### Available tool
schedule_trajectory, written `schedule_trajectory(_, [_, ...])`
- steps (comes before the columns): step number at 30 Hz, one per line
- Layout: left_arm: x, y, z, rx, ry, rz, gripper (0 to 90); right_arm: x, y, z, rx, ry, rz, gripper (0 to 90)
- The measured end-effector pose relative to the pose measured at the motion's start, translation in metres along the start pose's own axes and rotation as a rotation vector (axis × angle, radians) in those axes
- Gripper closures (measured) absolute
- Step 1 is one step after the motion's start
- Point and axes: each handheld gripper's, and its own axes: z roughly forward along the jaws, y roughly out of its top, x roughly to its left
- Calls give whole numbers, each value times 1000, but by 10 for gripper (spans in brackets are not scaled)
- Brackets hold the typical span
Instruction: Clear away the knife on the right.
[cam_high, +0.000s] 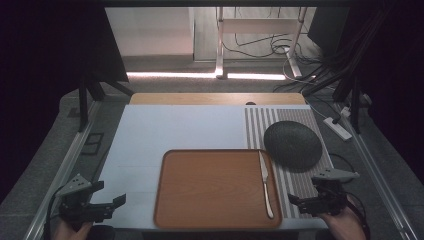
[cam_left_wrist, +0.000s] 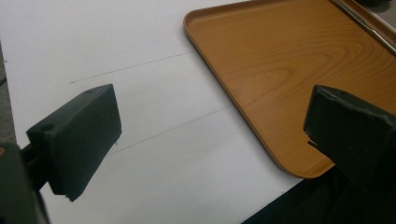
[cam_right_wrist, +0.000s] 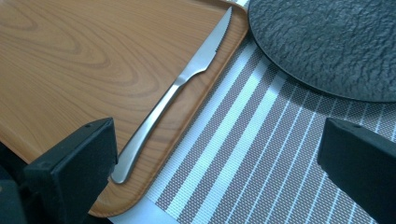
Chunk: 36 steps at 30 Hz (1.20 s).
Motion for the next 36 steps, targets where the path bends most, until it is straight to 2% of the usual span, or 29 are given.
schedule_trajectory(9, [0,0,0,1,1,-1,41,-3,-5,-9,-5,-23,17,0])
schedule_trajectory(36, [-2,0,1,11,9,16,42,-8,-18,-27,-15,-35,76,0])
